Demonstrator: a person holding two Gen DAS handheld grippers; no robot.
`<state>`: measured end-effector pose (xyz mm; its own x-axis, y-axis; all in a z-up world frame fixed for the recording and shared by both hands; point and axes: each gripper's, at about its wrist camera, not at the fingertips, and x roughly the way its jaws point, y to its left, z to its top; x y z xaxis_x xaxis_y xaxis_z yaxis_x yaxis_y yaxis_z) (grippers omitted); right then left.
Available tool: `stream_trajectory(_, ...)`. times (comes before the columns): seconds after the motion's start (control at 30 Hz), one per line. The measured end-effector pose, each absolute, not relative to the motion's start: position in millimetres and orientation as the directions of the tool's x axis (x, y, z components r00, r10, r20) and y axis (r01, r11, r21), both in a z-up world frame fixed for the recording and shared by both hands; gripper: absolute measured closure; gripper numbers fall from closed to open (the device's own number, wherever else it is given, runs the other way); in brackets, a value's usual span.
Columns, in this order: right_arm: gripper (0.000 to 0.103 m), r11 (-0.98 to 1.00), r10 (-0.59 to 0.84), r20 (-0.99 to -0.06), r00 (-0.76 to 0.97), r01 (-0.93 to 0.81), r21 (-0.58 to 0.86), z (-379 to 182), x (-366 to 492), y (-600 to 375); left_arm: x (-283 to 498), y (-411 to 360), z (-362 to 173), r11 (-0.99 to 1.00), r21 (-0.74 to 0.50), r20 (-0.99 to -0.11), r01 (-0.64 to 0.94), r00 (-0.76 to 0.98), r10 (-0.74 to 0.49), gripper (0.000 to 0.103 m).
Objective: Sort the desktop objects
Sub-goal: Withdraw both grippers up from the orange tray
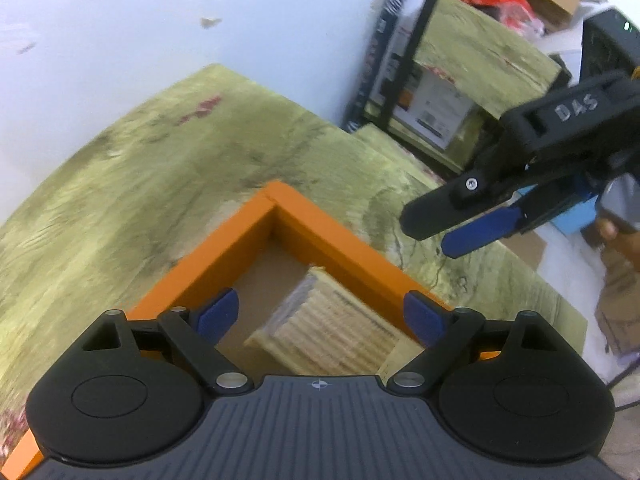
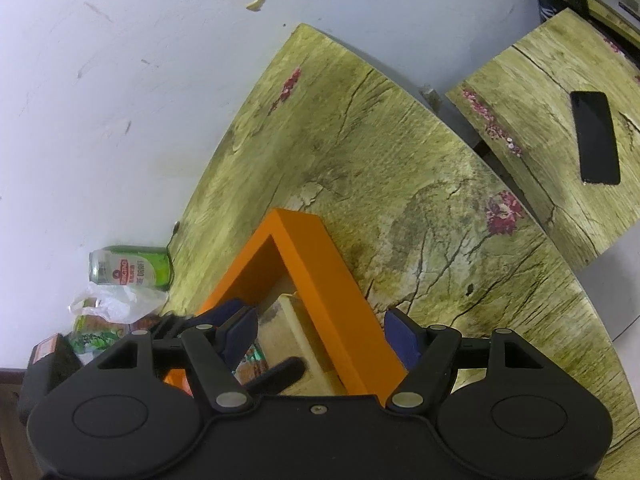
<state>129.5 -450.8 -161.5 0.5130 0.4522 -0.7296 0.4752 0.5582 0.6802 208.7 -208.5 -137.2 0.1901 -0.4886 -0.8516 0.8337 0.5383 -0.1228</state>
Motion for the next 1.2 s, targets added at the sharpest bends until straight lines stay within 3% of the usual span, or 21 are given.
stream_trajectory(0.27, 0.034, 0.579, 0.485, -0.724, 0.491, 0.440, 0.687, -168.2, 135.8, -436.1, 188.0, -107.5, -103.3, 0.724, -0.100, -0.876, 0.683, 0.284, -0.389, 0.012)
stream_trajectory(0.5, 0.031, 0.576, 0.502, -0.722, 0.476, 0.439, 0.690, -181.1, 141.5, -428.9, 150.2, 16.0, -69.6, 0.925, -0.017, -0.912, 0.380, 0.374, -0.170, 0.012)
stream_trajectory(0.7, 0.031, 0.604, 0.426, -0.754, 0.500, 0.463, 0.649, -172.8, 135.2, -429.2, 131.9, 89.9, -55.2, 0.983, -0.035, -0.904, 0.180, 0.413, -0.108, 0.012)
stream_trajectory(0.93, 0.032, 0.671, 0.267, -0.806, 0.528, 0.499, 0.549, -142.5, 108.1, -413.1, 126.3, 94.0, -89.4, 0.966, -0.105, -0.898, 0.238, 0.395, -0.195, 0.013)
stream_trajectory(1.2, 0.029, 0.751, 0.017, -0.768, 0.641, 0.499, 0.432, -82.2, 32.6, -361.6, 131.3, 97.8, -124.6, 0.932, -0.164, -0.888, 0.323, 0.362, -0.282, 0.017)
